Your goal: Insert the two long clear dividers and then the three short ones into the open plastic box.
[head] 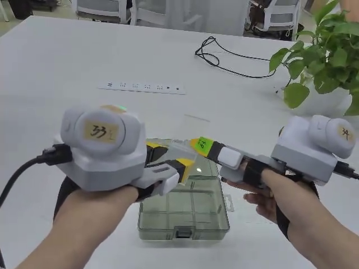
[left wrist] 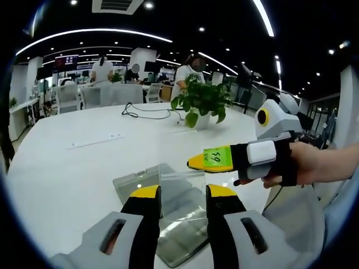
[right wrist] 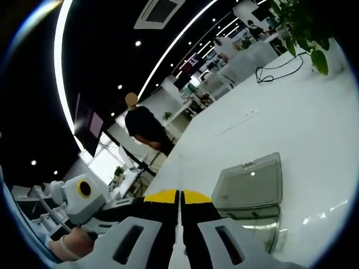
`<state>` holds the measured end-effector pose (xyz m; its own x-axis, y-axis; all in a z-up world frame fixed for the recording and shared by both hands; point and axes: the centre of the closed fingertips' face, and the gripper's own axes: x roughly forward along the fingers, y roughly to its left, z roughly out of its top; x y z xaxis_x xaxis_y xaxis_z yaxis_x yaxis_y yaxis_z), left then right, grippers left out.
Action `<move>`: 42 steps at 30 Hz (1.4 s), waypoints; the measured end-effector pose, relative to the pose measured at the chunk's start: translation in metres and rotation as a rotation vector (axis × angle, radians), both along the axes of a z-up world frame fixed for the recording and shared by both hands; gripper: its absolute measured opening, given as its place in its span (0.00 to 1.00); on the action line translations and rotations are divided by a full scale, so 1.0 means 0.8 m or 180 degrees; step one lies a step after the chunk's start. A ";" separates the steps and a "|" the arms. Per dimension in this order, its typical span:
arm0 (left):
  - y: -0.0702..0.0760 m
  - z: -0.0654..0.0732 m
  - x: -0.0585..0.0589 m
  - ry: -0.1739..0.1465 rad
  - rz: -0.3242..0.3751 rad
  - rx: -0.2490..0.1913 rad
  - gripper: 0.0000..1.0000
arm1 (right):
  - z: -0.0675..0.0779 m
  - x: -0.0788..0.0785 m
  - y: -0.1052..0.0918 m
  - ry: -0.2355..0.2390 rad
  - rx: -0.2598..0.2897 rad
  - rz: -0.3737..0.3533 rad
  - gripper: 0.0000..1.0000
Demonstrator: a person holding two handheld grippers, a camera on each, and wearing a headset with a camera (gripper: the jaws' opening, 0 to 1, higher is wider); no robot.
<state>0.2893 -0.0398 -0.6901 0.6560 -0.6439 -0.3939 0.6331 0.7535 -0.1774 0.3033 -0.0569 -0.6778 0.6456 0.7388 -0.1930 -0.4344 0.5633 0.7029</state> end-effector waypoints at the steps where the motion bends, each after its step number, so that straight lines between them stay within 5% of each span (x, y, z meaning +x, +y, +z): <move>1: 0.000 0.000 0.000 0.0001 0.0003 -0.0010 0.30 | 0.001 -0.001 0.001 -0.0006 -0.0006 0.0003 0.02; 16: 0.001 -0.004 -0.001 -0.0056 -0.0021 -0.0002 0.34 | -0.001 -0.008 0.004 0.0100 -0.0108 0.0091 0.01; 24: 0.009 -0.008 -0.003 -0.0151 -0.0076 0.0090 0.55 | -0.006 -0.001 -0.004 0.0174 -0.0177 0.0117 0.01; 27: 0.013 -0.011 -0.003 -0.0215 -0.0094 0.0144 0.71 | -0.009 -0.002 -0.006 0.0236 -0.0207 0.0116 0.01; 34: 0.018 -0.024 -0.016 -0.0359 -0.0351 0.0378 0.88 | -0.012 -0.006 -0.011 0.0381 -0.0362 0.0142 0.01; 42: 0.028 -0.046 -0.038 -0.0367 -0.0593 0.0505 1.00 | -0.017 -0.007 -0.016 0.0584 -0.0622 0.0215 0.02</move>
